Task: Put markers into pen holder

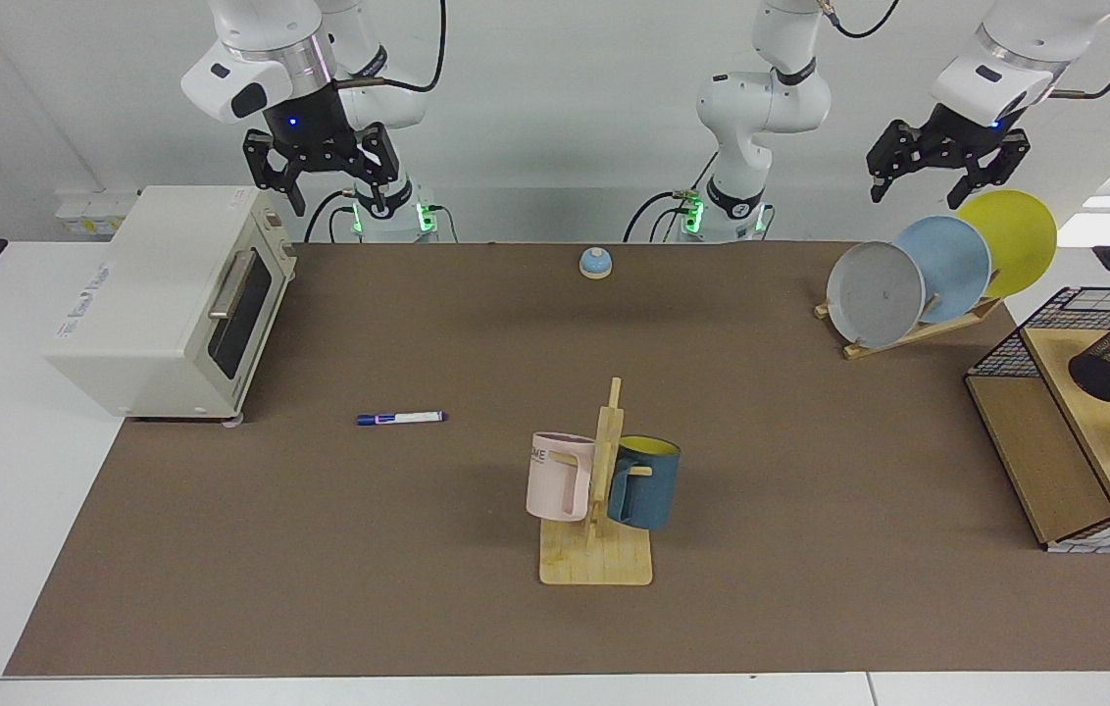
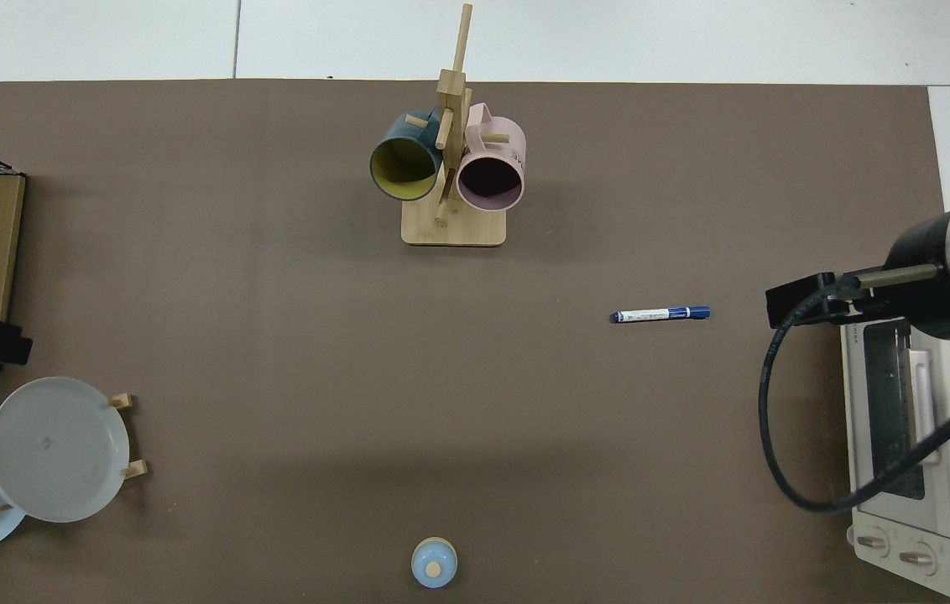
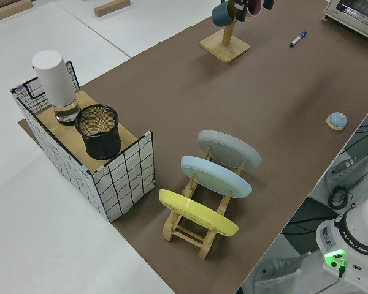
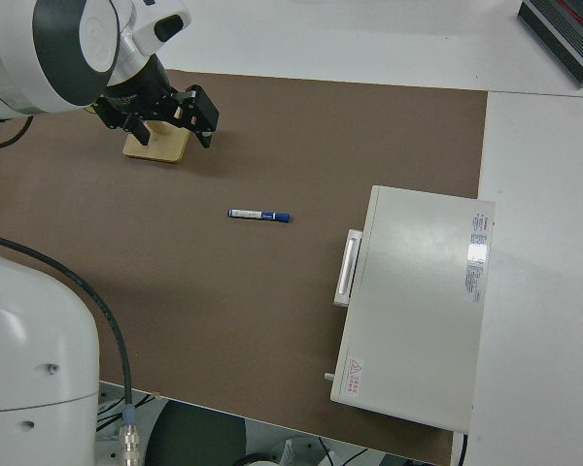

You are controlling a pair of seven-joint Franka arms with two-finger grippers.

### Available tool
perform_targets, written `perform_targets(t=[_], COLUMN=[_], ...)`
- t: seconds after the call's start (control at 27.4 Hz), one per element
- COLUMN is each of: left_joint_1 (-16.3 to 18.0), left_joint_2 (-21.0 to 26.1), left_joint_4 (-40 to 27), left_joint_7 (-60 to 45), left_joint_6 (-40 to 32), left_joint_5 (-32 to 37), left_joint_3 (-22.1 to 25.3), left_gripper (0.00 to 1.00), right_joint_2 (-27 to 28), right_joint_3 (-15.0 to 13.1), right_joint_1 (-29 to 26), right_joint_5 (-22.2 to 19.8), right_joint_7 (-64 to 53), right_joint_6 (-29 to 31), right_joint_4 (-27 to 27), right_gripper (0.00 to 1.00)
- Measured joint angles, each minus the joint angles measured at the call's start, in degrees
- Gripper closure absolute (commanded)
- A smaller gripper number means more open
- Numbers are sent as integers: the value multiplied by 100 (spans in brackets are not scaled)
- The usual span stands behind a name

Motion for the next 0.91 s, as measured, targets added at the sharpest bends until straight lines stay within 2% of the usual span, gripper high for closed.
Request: perform_targets(t=[0.55, 0.91], left_joint_1=[0, 0], left_joint_2=[0, 0], left_joint_4=[0, 0], left_joint_7=[0, 0], left_joint_6=[0, 0], left_joint_5=[0, 0], left_joint_3=[0, 0], left_gripper=[0, 0], right_joint_2=[-17, -18], right_joint_3=[-28, -26], right_joint_1=[-21, -20], right_joint_5=[2, 9], right_joint_7=[0, 0], right_joint_6=[9, 337], right_joint_4=[-1, -6], right_gripper=[0, 0])
